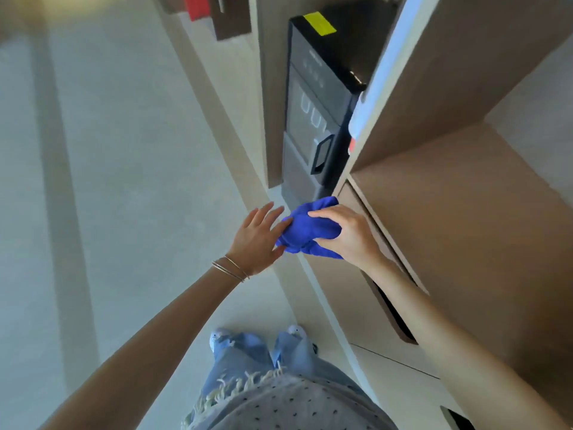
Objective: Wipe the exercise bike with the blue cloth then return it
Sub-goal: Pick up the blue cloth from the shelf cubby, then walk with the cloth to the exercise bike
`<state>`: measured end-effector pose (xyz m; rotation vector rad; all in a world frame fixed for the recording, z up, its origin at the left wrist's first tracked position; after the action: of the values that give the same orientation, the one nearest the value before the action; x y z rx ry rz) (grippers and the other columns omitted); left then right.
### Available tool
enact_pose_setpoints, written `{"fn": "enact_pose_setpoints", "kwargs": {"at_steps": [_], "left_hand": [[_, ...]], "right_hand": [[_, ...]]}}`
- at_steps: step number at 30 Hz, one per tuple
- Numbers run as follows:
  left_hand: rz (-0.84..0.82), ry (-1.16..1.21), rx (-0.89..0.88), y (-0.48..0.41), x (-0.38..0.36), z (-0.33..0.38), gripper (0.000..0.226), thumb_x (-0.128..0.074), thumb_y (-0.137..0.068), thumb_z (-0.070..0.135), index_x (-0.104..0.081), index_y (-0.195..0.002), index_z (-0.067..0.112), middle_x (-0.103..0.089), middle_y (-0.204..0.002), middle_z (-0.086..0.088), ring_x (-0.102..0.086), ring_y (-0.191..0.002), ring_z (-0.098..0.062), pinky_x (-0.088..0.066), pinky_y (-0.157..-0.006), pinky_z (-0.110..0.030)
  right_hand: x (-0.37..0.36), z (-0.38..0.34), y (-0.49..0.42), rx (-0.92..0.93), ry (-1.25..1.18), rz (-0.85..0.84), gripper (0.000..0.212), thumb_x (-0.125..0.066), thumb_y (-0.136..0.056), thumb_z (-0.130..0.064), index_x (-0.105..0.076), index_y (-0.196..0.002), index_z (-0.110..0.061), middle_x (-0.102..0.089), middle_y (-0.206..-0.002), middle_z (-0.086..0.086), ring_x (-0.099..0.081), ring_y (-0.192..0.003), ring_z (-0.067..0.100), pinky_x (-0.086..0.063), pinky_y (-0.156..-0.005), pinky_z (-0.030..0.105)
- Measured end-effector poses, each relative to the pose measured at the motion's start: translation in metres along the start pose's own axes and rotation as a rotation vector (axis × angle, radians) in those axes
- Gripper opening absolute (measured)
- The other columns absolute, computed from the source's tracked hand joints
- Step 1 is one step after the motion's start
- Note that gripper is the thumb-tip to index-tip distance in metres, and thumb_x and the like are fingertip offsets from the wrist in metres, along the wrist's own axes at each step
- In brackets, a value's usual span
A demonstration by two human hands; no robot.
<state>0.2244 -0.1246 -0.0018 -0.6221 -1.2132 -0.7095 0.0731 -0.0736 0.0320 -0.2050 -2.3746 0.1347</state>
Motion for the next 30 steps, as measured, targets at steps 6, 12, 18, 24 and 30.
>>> {"fn": "enact_pose_setpoints", "kwargs": {"at_steps": [6,12,18,24,30], "left_hand": [[0.017,-0.019,0.237,0.071,0.026,-0.098,0.053,-0.063,-0.084,0.033,-0.051,-0.133,0.016,-0.045,-0.144,-0.014,-0.032,-0.139,-0.035,-0.024,-0.114,-0.05],[0.062,-0.063,0.424,0.157,0.058,-0.184,0.056,-0.069,-0.08,0.033,-0.054,-0.13,0.013,-0.051,-0.138,-0.017,-0.041,-0.133,-0.039,-0.031,-0.109,-0.055],[0.072,-0.076,0.605,0.246,0.069,-0.25,0.057,-0.058,-0.086,0.038,-0.045,-0.138,0.018,-0.041,-0.147,-0.012,-0.031,-0.14,-0.033,-0.023,-0.115,-0.049],[0.128,-0.09,0.872,0.337,0.078,-0.294,0.058,-0.055,-0.087,0.041,-0.042,-0.139,0.019,-0.043,-0.145,-0.011,-0.035,-0.137,-0.031,-0.025,-0.113,-0.047],[0.13,-0.072,1.12,0.405,0.071,-0.327,0.059,-0.053,-0.087,0.044,-0.04,-0.14,0.021,-0.042,-0.146,-0.011,-0.034,-0.137,-0.032,-0.025,-0.114,-0.047]], "right_hand": [[-0.1,-0.067,-0.056,0.186,0.108,-0.241,0.043,-0.07,-0.063,0.004,-0.069,-0.105,-0.007,-0.07,-0.1,0.009,-0.061,-0.098,0.031,-0.049,-0.085,0.04],[-0.2,-0.133,-0.085,0.355,0.156,-0.406,0.039,-0.066,-0.067,0.0,-0.069,-0.103,-0.014,-0.07,-0.097,0.002,-0.063,-0.091,0.027,-0.052,-0.075,0.038],[-0.285,-0.197,-0.102,0.382,0.115,-0.488,0.036,-0.066,-0.069,-0.008,-0.068,-0.101,-0.025,-0.068,-0.094,-0.007,-0.061,-0.089,0.017,-0.044,-0.073,0.026],[-0.359,-0.259,-0.11,0.511,0.14,-0.619,0.036,-0.066,-0.069,-0.009,-0.068,-0.102,-0.024,-0.067,-0.097,-0.007,-0.06,-0.092,0.018,-0.043,-0.076,0.026],[-0.425,-0.306,-0.114,0.645,0.16,-0.772,0.038,-0.066,-0.068,-0.009,-0.068,-0.104,-0.023,-0.068,-0.101,-0.007,-0.061,-0.095,0.018,-0.047,-0.079,0.029]]}}
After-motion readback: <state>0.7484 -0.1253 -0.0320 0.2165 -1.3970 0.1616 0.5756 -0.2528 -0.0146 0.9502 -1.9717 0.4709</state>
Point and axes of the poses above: each hand's wrist, its own y-axis away from the middle knuckle, its own x-axis out of the back of the hand, z = x × y, the point moved 7 cm from there along -y, towards the middle knuckle
